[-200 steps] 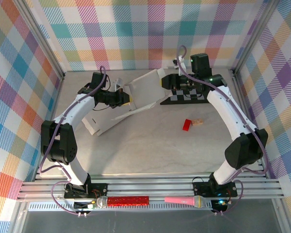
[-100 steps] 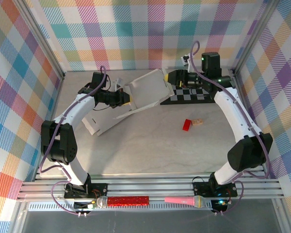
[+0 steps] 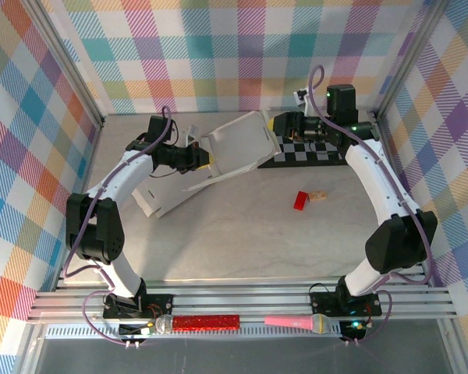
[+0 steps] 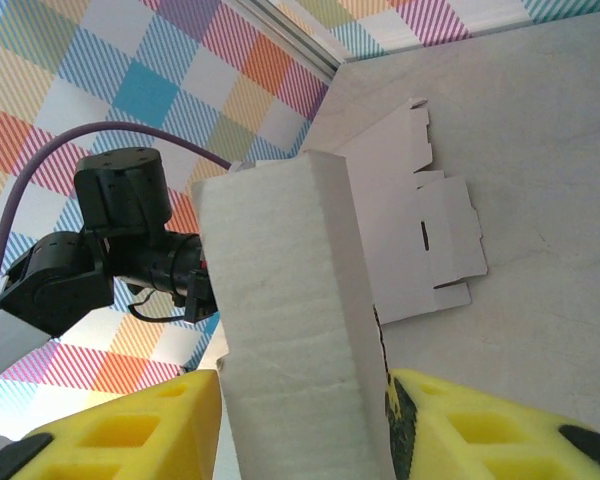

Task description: Fold the paper box

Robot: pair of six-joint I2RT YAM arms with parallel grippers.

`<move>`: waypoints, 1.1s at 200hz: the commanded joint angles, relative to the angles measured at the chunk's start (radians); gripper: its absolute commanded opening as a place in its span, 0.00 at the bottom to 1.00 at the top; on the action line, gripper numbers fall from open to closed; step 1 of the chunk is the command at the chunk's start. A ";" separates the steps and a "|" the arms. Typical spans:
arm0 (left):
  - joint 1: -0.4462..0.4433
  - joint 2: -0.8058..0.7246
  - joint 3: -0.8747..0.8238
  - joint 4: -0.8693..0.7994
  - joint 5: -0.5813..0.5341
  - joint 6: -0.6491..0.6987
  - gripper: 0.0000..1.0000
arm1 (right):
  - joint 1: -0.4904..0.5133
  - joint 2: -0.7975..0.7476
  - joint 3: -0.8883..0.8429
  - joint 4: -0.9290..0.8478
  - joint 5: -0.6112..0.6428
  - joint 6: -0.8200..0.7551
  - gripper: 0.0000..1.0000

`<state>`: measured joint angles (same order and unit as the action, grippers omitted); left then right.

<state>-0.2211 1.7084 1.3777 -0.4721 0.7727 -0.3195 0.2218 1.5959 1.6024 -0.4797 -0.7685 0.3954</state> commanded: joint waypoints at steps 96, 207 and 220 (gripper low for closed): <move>-0.010 -0.001 0.031 0.004 0.023 0.010 0.00 | 0.000 0.028 -0.002 -0.008 -0.016 -0.046 0.39; -0.017 0.000 0.034 0.006 0.020 0.010 0.00 | 0.108 0.079 0.116 -0.203 0.264 -0.220 0.25; -0.018 0.000 0.036 0.003 0.018 0.012 0.00 | 0.120 0.077 0.117 -0.210 0.301 -0.234 0.23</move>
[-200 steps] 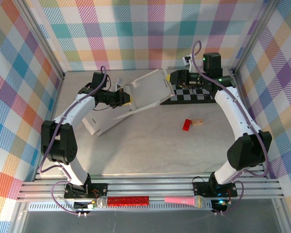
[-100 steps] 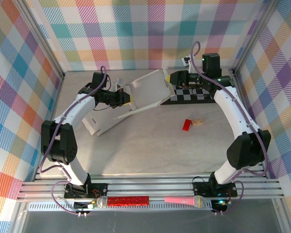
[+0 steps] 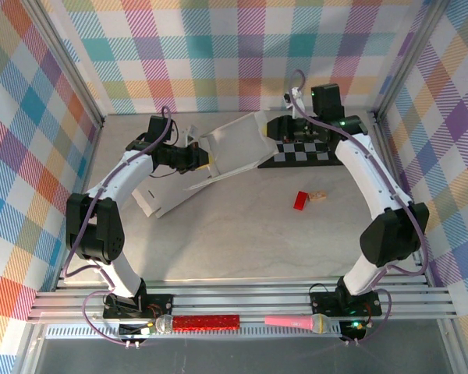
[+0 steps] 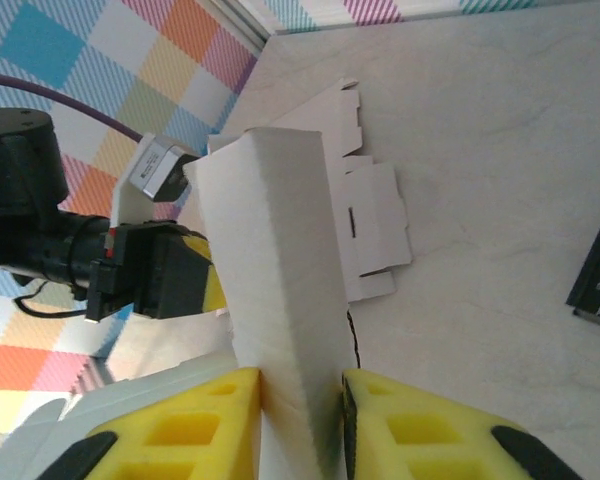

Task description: Fold the paper box

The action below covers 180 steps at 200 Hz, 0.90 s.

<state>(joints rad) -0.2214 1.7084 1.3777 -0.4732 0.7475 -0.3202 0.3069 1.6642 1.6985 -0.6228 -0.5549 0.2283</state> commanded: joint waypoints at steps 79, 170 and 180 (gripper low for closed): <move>-0.024 0.007 0.049 -0.005 0.029 0.017 0.00 | 0.115 0.020 0.050 -0.123 0.198 -0.122 0.25; -0.044 -0.016 0.046 -0.009 -0.010 0.015 0.00 | 0.151 0.079 0.122 -0.198 0.310 -0.143 0.33; -0.048 -0.025 0.044 -0.014 -0.022 0.017 0.00 | 0.157 0.084 0.131 -0.209 0.340 -0.147 0.33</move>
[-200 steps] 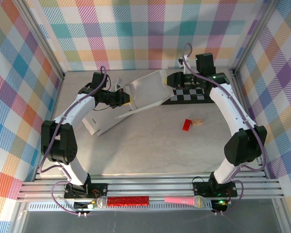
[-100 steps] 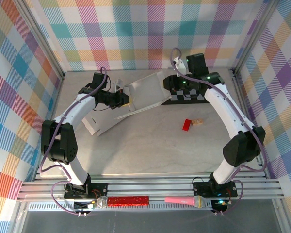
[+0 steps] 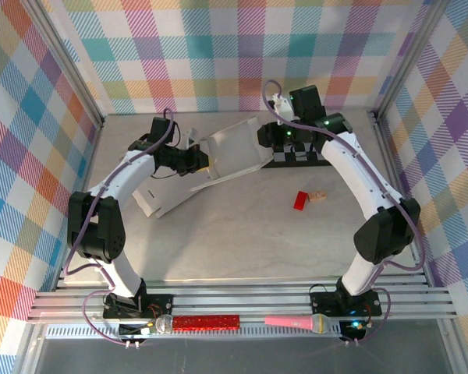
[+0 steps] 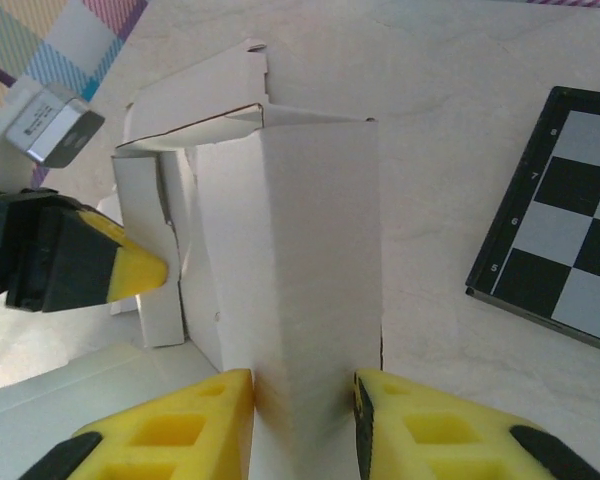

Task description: Fold the paper box

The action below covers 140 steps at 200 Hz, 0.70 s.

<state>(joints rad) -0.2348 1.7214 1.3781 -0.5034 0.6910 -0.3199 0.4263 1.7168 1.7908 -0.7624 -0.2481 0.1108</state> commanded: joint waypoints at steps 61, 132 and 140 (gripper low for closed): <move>-0.074 -0.101 0.031 -0.034 -0.091 0.041 0.00 | 0.077 0.068 0.087 -0.132 0.243 -0.035 0.36; -0.194 -0.170 0.020 -0.043 -0.332 0.051 0.00 | 0.173 0.119 0.111 -0.192 0.608 0.077 0.04; -0.206 -0.180 0.014 -0.038 -0.357 0.052 0.00 | 0.181 0.118 0.112 -0.200 0.663 0.096 0.00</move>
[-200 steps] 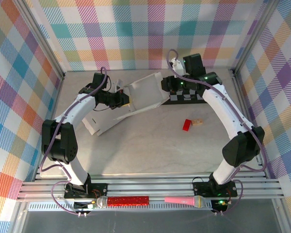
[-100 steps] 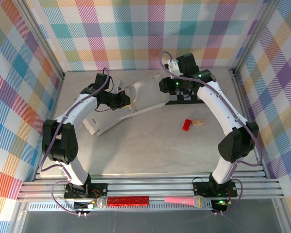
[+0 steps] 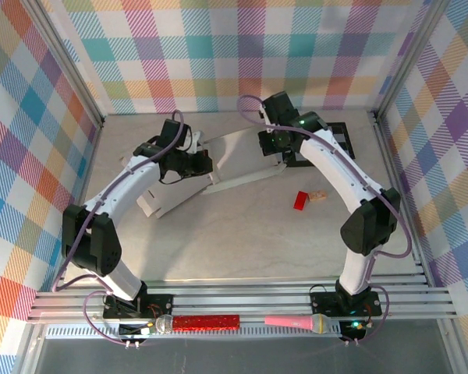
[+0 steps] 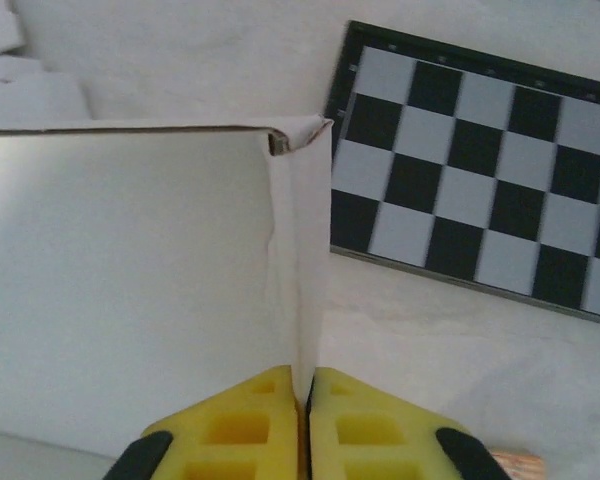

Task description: Fold the paper box

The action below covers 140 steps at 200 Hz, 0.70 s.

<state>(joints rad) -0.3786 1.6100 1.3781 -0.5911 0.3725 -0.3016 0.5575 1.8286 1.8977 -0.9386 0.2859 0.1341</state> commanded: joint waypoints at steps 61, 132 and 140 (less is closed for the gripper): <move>-0.182 -0.149 -0.012 0.077 -0.288 0.047 0.00 | 0.076 -0.013 -0.011 -0.042 0.240 0.126 0.00; -0.241 -0.192 -0.096 0.119 -0.427 0.009 0.00 | 0.169 0.054 0.008 -0.248 0.592 0.379 0.00; -0.244 -0.197 -0.105 0.127 -0.428 0.004 0.00 | 0.183 0.066 0.014 -0.264 0.627 0.398 0.00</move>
<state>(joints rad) -0.6010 1.4681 1.2999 -0.5385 -0.0246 -0.2958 0.7006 1.8408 1.8977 -1.0798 0.7204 0.3885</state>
